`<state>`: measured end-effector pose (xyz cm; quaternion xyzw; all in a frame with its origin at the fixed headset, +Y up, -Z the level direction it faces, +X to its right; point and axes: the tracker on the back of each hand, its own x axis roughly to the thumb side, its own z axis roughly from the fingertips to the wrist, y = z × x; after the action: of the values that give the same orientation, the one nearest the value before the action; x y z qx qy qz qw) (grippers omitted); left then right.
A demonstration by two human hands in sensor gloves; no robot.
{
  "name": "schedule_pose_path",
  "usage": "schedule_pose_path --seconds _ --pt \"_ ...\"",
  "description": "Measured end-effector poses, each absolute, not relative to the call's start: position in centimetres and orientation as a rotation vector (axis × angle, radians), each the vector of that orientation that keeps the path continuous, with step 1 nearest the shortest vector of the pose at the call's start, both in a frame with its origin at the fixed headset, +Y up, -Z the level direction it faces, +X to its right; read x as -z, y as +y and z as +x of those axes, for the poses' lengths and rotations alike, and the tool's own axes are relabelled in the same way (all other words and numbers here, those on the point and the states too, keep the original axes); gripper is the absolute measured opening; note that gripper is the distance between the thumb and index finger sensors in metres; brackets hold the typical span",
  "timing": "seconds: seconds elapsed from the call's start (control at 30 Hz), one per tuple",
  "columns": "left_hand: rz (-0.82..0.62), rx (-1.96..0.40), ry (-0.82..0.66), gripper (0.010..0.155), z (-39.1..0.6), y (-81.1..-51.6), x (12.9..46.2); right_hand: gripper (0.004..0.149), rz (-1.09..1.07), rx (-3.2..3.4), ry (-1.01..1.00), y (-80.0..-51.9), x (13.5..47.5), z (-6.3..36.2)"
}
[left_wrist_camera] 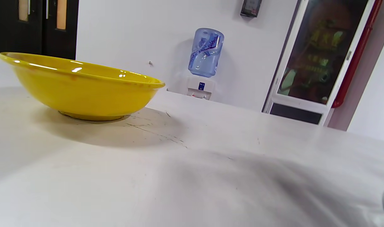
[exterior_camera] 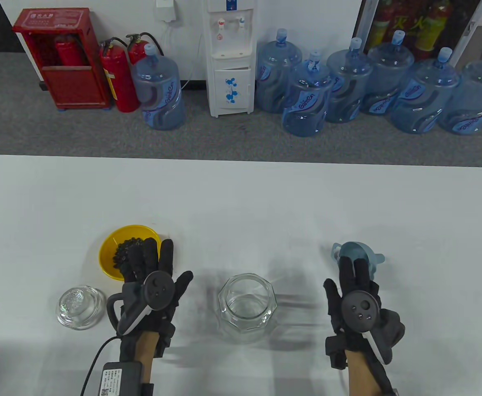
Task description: Transfer coffee beans through funnel into glass jar
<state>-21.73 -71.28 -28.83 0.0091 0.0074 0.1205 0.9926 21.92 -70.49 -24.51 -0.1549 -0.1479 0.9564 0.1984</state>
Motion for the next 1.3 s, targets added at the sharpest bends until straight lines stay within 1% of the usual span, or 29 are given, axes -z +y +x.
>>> schedule_pose_path --seconds 0.03,0.13,0.23,0.33,0.4,0.5,0.67,0.73,0.8,0.9,0.97,1.07,1.17,1.27,1.3 --pt "0.014 -0.253 0.014 0.081 -21.8 -71.4 28.8 0.064 -0.517 -2.642 -0.455 -70.3 24.4 23.1" --pt "-0.004 -0.228 0.015 0.081 -21.5 -71.4 29.0 0.068 -0.668 -2.521 -0.483 -70.2 24.2 26.2" --pt "-0.007 -0.208 0.006 0.081 -21.0 -71.4 29.1 0.071 -0.722 -2.510 -0.440 -70.0 24.4 28.4" --pt "-0.011 -0.199 -0.003 0.082 -20.6 -71.4 29.0 0.073 -0.725 -2.571 -0.362 -70.2 25.2 29.8" --pt "-0.018 -0.197 -0.003 0.082 -20.5 -71.3 29.0 0.075 -0.733 -2.591 -0.292 -70.5 26.0 30.0" --pt "-0.038 -0.198 -0.010 0.082 -20.3 -71.5 29.1 0.085 -0.747 -2.609 -0.170 -71.3 27.1 29.7" --pt "-0.075 -0.212 -0.014 0.082 -20.2 -71.7 29.2 0.087 -0.779 -2.736 -0.215 -72.0 28.5 28.8" --pt "-0.076 -0.214 -0.014 0.082 -20.2 -71.6 29.2 0.084 -0.775 -2.714 -0.197 -72.3 29.0 28.5" --pt "-0.077 -0.203 -0.014 0.082 -20.1 -71.6 29.2 0.080 -0.784 -2.707 -0.231 -72.5 29.2 28.2" --pt "-0.079 -0.198 -0.014 0.082 -20.1 -71.6 29.2 0.070 -0.768 -2.715 -0.250 -72.7 29.5 27.8" --pt "-0.078 -0.201 -0.011 0.082 -20.2 -71.6 29.2 0.059 -0.776 -2.732 -0.287 -72.8 29.5 27.6" --pt "-0.079 -0.205 -0.004 0.081 -20.4 -71.7 29.2 0.050 -0.767 -2.756 -0.342 -72.9 29.4 27.2" --pt "-0.067 -0.207 0.000 0.081 -20.6 -71.8 29.2 0.048 -0.752 -2.762 -0.410 -72.6 29.0 27.0" --pt "-0.096 -0.210 0.016 0.081 -20.7 -72.0 29.2 0.048 -0.674 -2.650 -0.513 -71.2 28.3 26.9" --pt "-0.105 -0.210 0.018 0.081 -20.7 -72.0 29.2 0.047 -0.619 -2.564 -0.543 -70.5 28.0 26.8"
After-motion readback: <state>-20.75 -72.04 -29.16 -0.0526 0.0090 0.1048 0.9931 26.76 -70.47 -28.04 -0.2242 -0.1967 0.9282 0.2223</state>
